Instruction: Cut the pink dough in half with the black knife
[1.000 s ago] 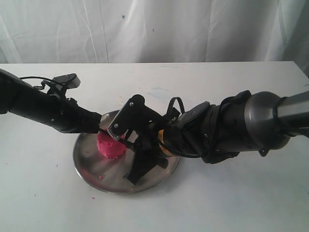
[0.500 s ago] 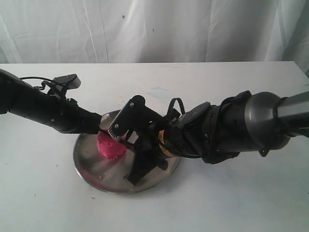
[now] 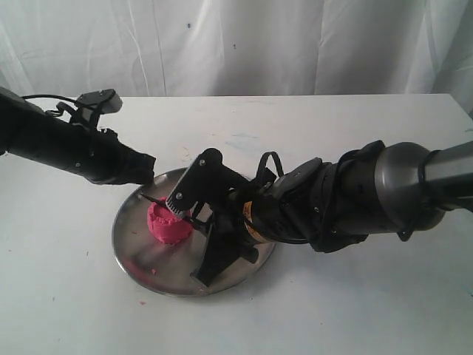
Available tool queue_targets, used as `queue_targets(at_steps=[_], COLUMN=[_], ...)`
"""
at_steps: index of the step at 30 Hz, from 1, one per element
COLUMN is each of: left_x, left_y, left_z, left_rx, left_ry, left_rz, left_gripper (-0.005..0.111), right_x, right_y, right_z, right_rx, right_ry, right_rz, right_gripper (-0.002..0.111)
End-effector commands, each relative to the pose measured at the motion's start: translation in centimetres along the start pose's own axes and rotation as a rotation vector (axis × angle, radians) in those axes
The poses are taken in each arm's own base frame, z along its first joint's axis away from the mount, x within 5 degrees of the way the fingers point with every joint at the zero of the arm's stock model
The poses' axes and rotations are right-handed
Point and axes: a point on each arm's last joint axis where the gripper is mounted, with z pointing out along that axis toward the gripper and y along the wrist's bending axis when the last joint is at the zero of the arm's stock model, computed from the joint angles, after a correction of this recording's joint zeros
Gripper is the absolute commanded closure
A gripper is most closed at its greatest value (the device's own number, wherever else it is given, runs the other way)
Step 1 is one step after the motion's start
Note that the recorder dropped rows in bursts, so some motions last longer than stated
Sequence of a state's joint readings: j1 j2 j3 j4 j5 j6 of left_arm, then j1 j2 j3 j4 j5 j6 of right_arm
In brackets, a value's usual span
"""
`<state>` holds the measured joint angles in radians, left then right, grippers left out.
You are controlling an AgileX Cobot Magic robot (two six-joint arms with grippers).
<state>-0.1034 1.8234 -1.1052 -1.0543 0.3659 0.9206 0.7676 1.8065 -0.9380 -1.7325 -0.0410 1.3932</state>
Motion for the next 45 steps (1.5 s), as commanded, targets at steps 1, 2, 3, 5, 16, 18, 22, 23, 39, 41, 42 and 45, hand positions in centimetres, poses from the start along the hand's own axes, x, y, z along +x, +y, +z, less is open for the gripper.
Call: queue_targets(at_steps=[1,2,3,5,16,18,22,23,39,41,42,45], left_x=[0.2,0.3,0.3,0.3,2.0,2.1,2.4,2.5,2.5,2.5,2.5,2.5], left_y=[-0.1,-0.1,-0.1,-0.1,1.0,1.1,1.5,1.5,1.5,1.5,1.5,1.5], left_z=[0.2,0.2,0.2,0.3,2.6,2.8,3.3,3.3,3.4,3.4,3.4,3.4], left_rx=[0.015,0.014,0.016,0.02,0.031,0.031,0.023,0.023,0.023,0.023,0.023,0.026], left_ry=[0.023,0.024,0.025,0.032,0.109,0.115,0.125,0.128,0.129,0.129,0.129,0.131], left_rz=[0.012,0.015,0.015,0.019,-0.022,-0.026,-0.034,-0.035,-0.034,-0.034,-0.034,-0.034], left_gripper=[0.107,0.107,0.107,0.107,0.107,0.107,0.107,0.107,0.107,0.107,0.107,0.107], right_x=[0.1,0.1,0.1,0.1,0.1,0.1,0.1,0.1,1.2,1.2,1.2,1.2], right_y=[0.2,0.2,0.2,0.2,0.2,0.2,0.3,0.3,0.8,0.8,0.8,0.8], right_z=[0.0,0.0,0.0,0.0,0.0,0.0,0.0,0.0,1.4,1.4,1.4,1.4], right_rx=[-0.014,-0.014,-0.014,-0.014,-0.014,-0.014,-0.021,-0.021,-0.053,-0.053,-0.053,-0.055], right_ry=[0.003,0.003,0.003,0.003,0.003,0.003,0.002,0.002,0.049,0.049,0.049,0.048], right_rz=[-0.003,-0.003,-0.003,-0.003,0.02,0.02,0.022,0.024,0.045,0.048,0.048,0.047], right_gripper=[0.108,0.108,0.108,0.108,0.108,0.108,0.108,0.108,0.108,0.108,0.108,0.108])
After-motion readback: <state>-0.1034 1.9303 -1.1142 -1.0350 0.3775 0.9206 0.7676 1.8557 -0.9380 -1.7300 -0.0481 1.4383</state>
